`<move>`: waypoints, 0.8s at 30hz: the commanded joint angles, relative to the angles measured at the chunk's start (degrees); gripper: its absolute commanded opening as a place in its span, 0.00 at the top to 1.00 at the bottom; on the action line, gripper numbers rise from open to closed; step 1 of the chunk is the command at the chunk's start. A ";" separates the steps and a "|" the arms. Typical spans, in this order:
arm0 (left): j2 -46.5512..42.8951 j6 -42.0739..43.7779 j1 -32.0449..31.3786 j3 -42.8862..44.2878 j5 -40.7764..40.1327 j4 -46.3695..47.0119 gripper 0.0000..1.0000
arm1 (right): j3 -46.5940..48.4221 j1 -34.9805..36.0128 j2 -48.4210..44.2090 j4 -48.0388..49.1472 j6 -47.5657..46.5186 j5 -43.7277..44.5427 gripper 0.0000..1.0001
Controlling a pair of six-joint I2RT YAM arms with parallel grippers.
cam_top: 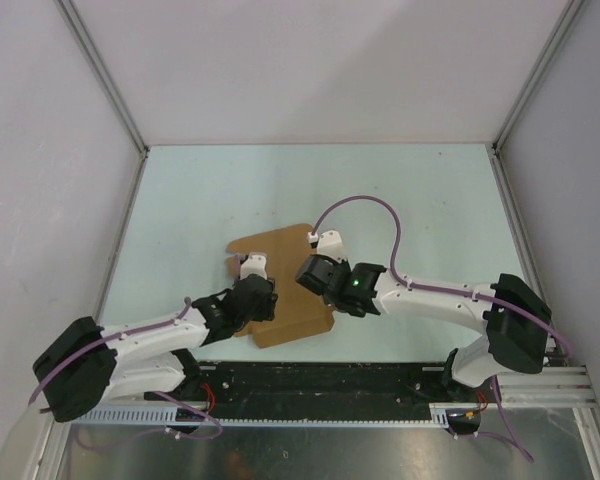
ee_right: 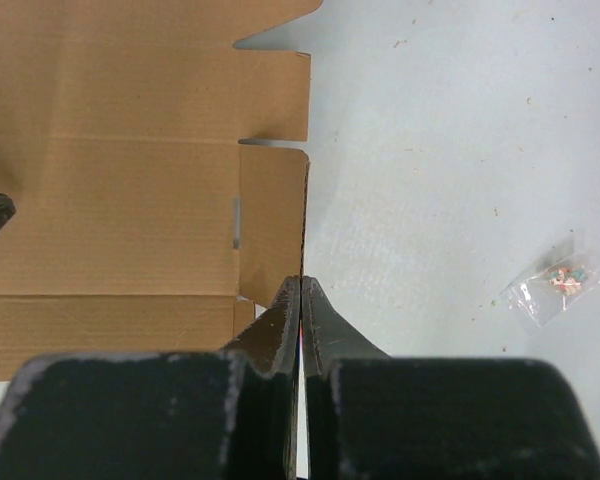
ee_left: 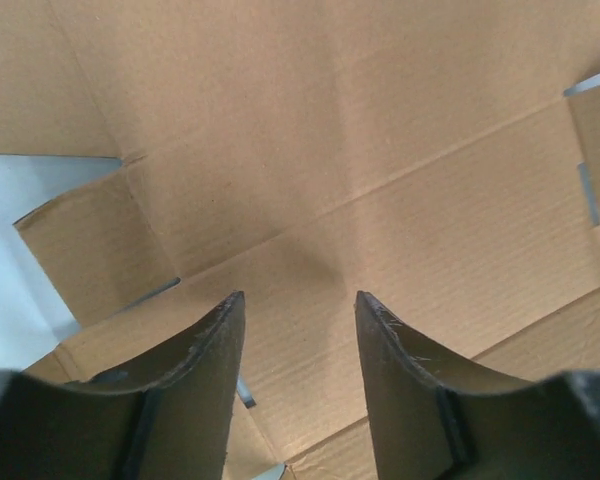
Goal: Fold the paper box
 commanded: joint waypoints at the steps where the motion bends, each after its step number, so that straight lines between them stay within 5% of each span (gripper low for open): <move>1: 2.88 -1.27 0.23 2.39 1.28 2.08 0.49 | 2.56 0.84 -0.23 2.41 0.68 2.61 1.00; 12: 4.56 -2.06 0.23 0.98 1.72 3.48 0.75 | 2.56 3.56 -0.32 6.63 0.24 1.90 1.00; 24: 4.29 -2.59 0.32 0.02 2.25 4.28 0.77 | 2.65 6.03 2.49 10.06 1.55 -0.29 0.83</move>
